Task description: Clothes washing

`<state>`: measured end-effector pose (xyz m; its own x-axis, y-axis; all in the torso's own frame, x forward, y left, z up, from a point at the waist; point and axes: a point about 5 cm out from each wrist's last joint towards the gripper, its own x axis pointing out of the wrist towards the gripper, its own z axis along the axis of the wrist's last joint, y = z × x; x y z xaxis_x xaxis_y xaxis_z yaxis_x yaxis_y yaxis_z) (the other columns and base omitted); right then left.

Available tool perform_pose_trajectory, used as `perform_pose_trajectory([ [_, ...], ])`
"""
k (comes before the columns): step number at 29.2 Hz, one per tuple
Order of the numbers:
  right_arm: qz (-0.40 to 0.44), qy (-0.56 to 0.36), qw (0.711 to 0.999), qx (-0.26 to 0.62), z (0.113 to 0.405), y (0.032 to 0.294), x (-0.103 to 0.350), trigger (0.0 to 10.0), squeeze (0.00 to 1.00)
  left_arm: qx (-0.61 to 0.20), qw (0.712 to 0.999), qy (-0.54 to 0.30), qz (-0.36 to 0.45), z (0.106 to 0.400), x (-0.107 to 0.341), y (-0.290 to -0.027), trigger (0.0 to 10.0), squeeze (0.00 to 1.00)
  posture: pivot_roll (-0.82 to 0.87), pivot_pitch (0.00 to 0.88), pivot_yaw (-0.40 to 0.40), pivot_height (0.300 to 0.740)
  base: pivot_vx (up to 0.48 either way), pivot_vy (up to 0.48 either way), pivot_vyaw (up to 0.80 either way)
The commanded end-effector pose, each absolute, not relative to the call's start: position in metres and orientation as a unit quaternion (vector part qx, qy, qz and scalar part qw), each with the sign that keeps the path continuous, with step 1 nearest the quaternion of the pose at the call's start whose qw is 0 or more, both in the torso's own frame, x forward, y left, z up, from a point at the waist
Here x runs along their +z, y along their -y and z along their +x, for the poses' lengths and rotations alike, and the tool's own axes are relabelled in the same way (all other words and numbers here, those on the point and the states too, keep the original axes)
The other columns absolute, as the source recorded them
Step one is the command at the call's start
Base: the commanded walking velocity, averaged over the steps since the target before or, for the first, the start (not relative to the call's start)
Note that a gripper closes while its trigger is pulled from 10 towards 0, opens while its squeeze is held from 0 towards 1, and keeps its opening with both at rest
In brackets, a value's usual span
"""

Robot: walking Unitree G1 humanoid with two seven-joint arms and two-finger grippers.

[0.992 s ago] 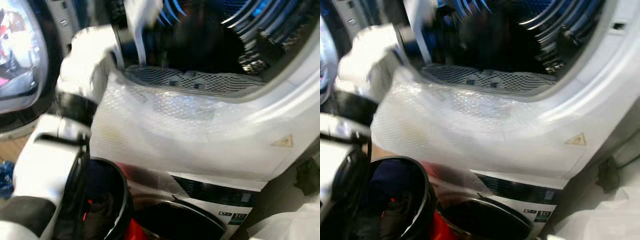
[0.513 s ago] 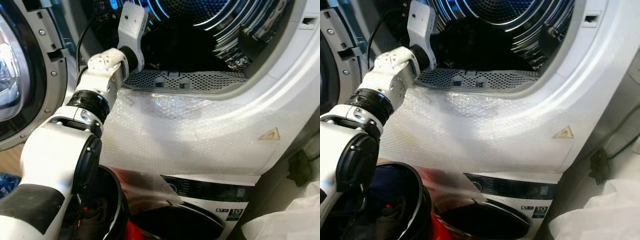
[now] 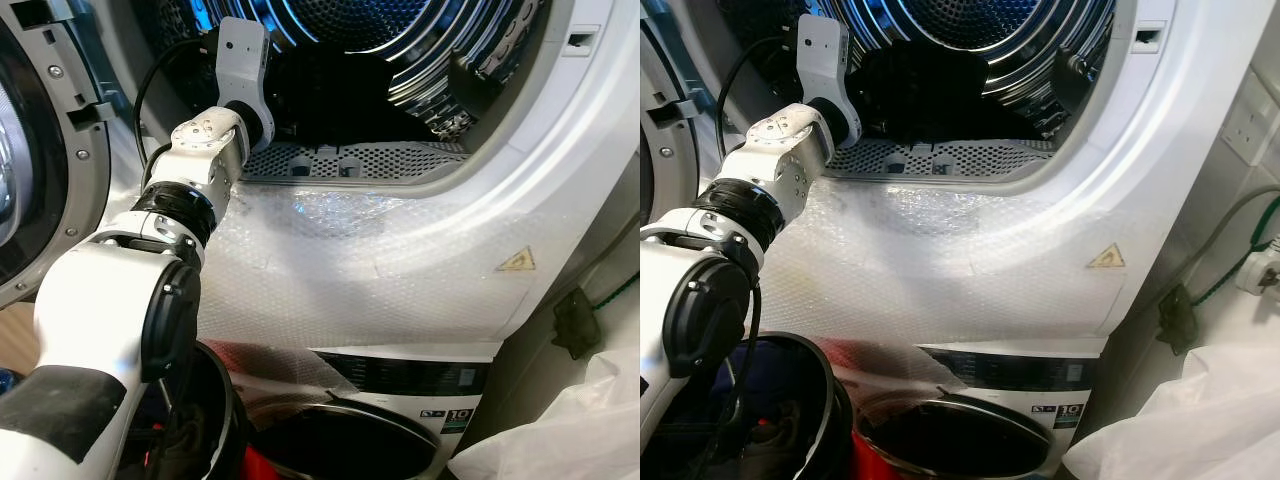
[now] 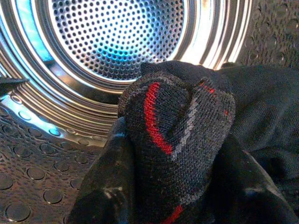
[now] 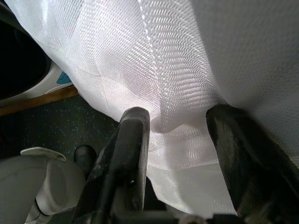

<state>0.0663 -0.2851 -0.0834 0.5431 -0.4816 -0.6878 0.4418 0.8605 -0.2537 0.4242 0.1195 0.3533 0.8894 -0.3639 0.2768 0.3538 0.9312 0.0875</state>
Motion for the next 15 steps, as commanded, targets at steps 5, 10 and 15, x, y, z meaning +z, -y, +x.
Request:
perform_pose_trajectory([
  [5, -0.024, -0.387, 0.885, -0.257, 0.078, 0.284, -0.081, 10.0, 0.0, -0.184, 0.972, 0.14, 0.039, 0.424, 0.358, -0.125, 10.0, 1.0, -0.27, 0.0, 0.089, 0.74, 0.0, 0.0, 0.0],
  [10, -0.023, -0.385, 0.887, -0.254, 0.081, 0.284, -0.081, 10.0, 0.0, -0.178, 0.972, 0.145, 0.042, 0.424, 0.36, -0.129, 10.0, 1.0, -0.26, 0.0, 0.089, 0.74, 0.0, 0.0, 0.0],
  [15, -0.023, -0.385, 0.887, -0.255, 0.08, 0.284, -0.081, 10.0, 0.0, -0.176, 0.973, 0.145, 0.044, 0.424, 0.361, -0.13, 10.0, 1.0, -0.27, 0.0, 0.091, 0.74, 0.0, 0.0, 0.0],
])
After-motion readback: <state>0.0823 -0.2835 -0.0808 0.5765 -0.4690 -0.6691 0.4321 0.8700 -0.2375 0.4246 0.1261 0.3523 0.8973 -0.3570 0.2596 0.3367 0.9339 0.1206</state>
